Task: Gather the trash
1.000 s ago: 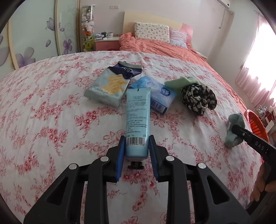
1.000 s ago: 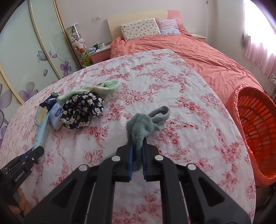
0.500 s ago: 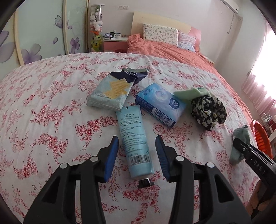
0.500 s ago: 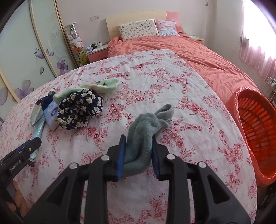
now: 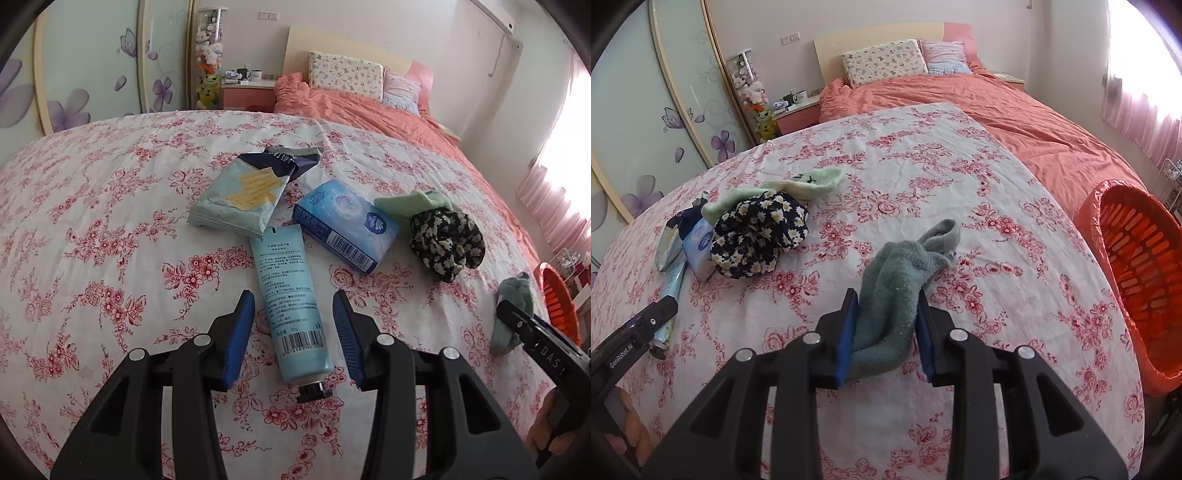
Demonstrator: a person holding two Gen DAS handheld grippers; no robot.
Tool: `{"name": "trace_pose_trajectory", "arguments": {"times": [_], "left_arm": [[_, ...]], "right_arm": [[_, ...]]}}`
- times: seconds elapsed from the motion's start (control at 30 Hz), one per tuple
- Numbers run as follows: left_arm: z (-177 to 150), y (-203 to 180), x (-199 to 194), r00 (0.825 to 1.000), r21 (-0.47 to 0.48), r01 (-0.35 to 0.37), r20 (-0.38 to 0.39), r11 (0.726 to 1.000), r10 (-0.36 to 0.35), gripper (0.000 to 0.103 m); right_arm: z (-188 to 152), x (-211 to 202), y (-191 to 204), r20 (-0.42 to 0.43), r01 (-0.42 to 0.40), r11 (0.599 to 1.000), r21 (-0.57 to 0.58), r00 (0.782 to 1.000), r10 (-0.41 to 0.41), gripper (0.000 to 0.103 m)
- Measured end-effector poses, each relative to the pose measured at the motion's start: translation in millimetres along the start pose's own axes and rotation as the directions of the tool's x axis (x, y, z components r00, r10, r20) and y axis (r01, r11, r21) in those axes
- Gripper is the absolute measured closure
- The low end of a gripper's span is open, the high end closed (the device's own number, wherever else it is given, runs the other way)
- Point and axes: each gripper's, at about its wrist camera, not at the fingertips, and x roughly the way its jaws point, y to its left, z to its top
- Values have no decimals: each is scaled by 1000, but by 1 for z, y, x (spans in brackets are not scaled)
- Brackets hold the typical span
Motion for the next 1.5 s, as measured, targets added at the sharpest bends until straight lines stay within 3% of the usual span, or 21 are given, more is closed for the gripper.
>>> {"name": "trace_pose_trajectory", "arguments": {"times": [0.3, 0.87, 0.9, 0.93, 1.03, 1.5], "left_arm": [[-2, -16, 3, 994, 87, -107, -13, 990, 108, 58], [-2, -15, 2, 995, 84, -101, -12, 991, 102, 59], [-2, -15, 2, 995, 86, -98, -11, 991, 99, 62], [-2, -15, 1, 995, 97, -101, -9, 990, 102, 70], [-2, -15, 0, 996, 101, -85, -8, 991, 86, 73], [-4, -25, -32, 997, 128, -54, 53, 990, 47, 73]], "right_arm": [[0, 0, -1, 0, -2, 1000, 2, 1000, 2, 72], [-1, 0, 0, 1, -5, 1000, 5, 1000, 5, 72], [0, 0, 0, 3, 0, 1000, 1, 1000, 0, 73], [0, 0, 0, 3, 7, 1000, -6, 1000, -7, 81], [0, -1, -4, 6, -15, 1000, -9, 1000, 15, 92], [-1, -57, -18, 110, -68, 998, 17, 992, 65, 94]]}}
